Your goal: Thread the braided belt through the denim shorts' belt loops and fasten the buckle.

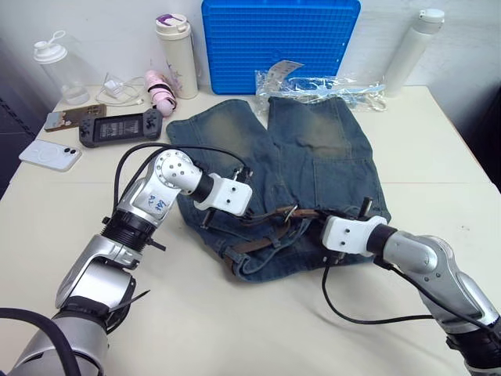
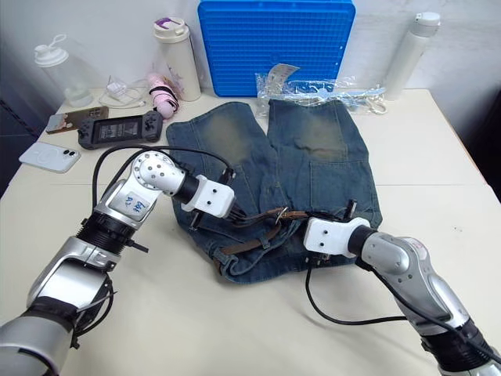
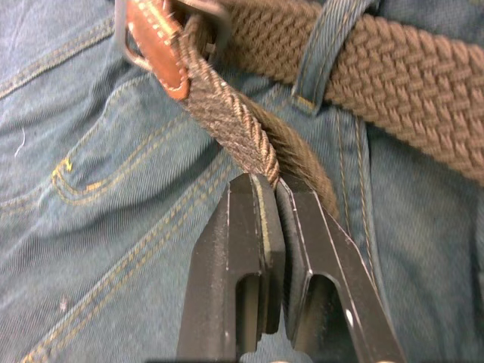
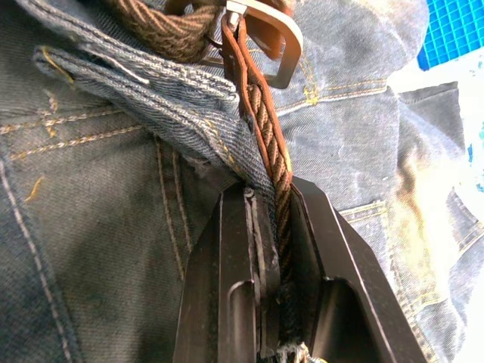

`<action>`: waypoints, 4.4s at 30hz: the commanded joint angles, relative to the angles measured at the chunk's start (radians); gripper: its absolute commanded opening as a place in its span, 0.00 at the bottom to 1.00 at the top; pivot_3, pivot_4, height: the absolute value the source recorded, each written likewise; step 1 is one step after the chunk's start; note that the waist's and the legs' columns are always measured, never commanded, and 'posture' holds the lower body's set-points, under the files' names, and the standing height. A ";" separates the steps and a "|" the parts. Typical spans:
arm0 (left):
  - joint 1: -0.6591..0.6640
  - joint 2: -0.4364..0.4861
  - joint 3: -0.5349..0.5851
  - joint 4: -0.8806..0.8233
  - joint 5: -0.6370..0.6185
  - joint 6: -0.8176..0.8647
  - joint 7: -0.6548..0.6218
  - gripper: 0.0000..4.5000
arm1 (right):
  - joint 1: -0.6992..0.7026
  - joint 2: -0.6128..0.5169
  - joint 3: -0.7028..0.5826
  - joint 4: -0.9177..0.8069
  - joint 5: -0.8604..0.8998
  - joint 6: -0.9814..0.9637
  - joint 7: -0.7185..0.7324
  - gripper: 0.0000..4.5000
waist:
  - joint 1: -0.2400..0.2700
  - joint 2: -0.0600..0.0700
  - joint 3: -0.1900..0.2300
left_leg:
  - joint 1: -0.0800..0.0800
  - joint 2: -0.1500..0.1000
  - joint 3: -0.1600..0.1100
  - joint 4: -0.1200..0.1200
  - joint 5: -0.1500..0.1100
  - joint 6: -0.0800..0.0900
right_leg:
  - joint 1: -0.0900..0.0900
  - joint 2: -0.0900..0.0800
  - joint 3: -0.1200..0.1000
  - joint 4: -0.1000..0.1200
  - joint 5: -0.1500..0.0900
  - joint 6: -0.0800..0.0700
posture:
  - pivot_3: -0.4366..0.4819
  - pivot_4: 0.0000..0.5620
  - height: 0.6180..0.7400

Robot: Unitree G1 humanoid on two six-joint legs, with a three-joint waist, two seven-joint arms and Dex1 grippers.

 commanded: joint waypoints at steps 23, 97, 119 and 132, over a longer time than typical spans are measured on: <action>-0.104 -0.007 0.018 0.048 -0.004 0.038 -0.021 0.00 | -0.055 0.041 -0.009 -0.044 -0.096 -0.108 -0.015 0.02 | -0.003 0.000 0.000 | 0.000 0.000 0.001 0.000 0.000 0.000 | -0.001 0.000 0.001 0.001 0.000 0.000 | 0.48 0.27 0.61; -0.007 -0.181 -0.015 -0.156 -0.012 0.339 0.104 0.00 | -0.140 -0.064 -0.151 -0.006 0.421 0.217 0.309 0.87 | 0.003 0.000 0.000 | -0.002 0.000 0.001 0.005 -0.001 0.002 | -0.002 -0.001 0.001 0.005 0.000 0.000 | 0.48 0.27 0.61; -0.019 -0.201 -0.001 -0.159 -0.022 0.336 0.127 0.00 | -0.148 -0.053 -0.097 0.075 0.321 0.100 0.299 0.15 | 0.002 0.000 0.000 | -0.002 0.000 0.001 0.005 -0.001 0.002 | -0.002 -0.001 0.001 0.005 0.000 0.000 | 0.48 0.27 0.61; -0.004 -0.186 0.203 -0.278 -0.234 0.667 0.143 0.44 | -0.124 -0.074 -0.078 0.145 0.250 -0.052 0.313 0.00 | -0.002 0.000 0.000 | -0.002 0.000 0.001 0.005 -0.001 0.002 | -0.002 -0.001 0.001 0.005 0.000 0.000 | 0.48 0.27 0.61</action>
